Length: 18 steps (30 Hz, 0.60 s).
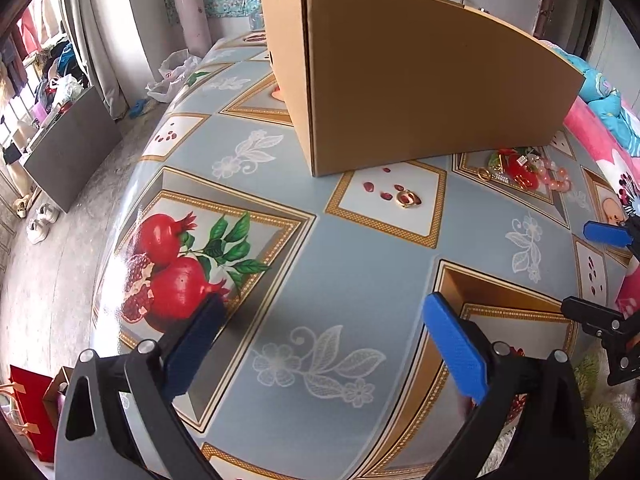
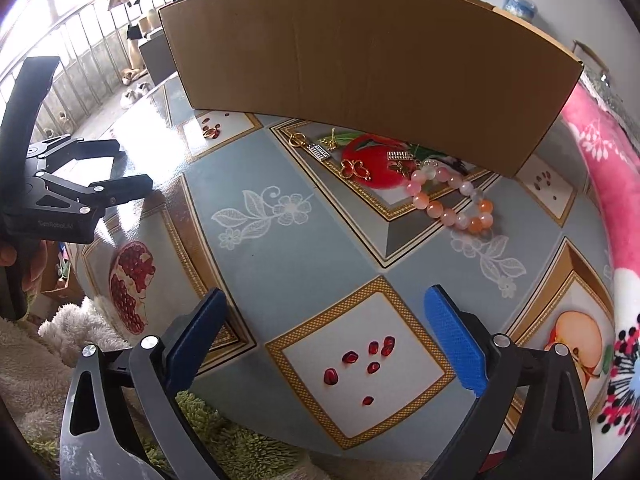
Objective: Organize jewelry
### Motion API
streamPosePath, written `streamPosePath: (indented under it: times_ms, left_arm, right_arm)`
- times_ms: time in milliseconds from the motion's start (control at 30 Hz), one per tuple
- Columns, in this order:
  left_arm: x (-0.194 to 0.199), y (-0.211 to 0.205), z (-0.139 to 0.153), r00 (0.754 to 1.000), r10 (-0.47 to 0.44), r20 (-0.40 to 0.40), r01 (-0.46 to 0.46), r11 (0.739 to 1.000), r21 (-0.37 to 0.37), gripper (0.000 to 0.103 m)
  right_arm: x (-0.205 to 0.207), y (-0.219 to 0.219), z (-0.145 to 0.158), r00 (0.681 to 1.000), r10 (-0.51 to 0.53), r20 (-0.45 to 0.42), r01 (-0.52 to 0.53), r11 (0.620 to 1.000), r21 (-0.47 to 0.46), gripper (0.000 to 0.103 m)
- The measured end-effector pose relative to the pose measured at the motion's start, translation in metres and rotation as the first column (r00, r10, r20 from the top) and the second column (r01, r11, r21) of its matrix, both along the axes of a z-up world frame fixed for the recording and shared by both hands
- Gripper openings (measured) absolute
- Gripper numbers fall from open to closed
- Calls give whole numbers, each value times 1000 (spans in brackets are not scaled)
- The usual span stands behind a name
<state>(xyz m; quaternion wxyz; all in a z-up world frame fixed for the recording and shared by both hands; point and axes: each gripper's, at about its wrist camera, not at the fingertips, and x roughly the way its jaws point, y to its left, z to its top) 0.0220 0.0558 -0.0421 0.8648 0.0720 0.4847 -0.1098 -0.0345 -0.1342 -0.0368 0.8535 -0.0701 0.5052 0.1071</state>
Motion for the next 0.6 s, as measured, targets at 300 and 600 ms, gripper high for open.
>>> streamPosePath:
  times_ms: [300,600]
  left_arm:
    - [3,0,0,1000,-5,-19,5,1000,3,98]
    - [1,0,1,1000,1,-6,-1,1000,1,98]
  right_arm:
    - [7,3,-3,1000,-16,4,16,1000,-3,95]
    - [4,7,-4,999,-24,22,24,1000,-7,95]
